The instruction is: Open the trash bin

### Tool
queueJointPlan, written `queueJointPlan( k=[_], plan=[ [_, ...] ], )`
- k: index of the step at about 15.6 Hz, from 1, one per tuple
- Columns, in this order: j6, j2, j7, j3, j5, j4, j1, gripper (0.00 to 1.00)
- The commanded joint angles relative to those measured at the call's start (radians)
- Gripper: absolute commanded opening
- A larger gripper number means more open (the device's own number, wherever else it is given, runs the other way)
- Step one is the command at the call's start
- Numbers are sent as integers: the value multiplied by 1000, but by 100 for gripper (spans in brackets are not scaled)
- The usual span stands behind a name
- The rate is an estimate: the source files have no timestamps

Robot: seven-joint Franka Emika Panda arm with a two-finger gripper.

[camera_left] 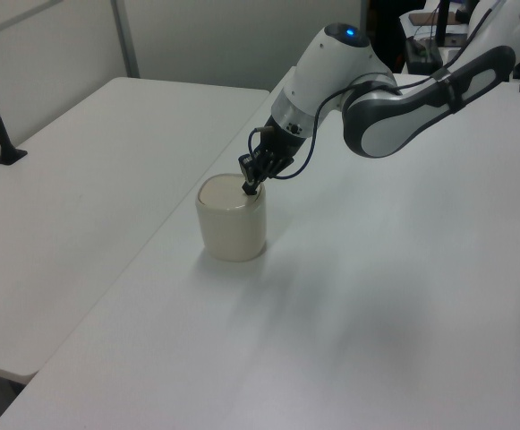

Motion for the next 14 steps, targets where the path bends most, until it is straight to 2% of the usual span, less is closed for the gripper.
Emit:
queueJointPlan(
  k=[1, 4, 7, 8, 11, 12, 14],
  plan=[
    [10, 8, 36, -18, -23, 12, 12, 0],
    [-22, -64, 33, -18, 26, 14, -20, 0],
    [-188, -164, -33, -14, 102, 14, -51, 2],
    [-243, -198, -77, -12, 134, 14, -60, 9],
    [-457, -307, -203, -12, 230, 14, -94, 55],
    [-528, -348, -226, -12, 246, 12, -106, 68],
    [-658, -419, -275, -9, 252, 6, -132, 88]
  ],
)
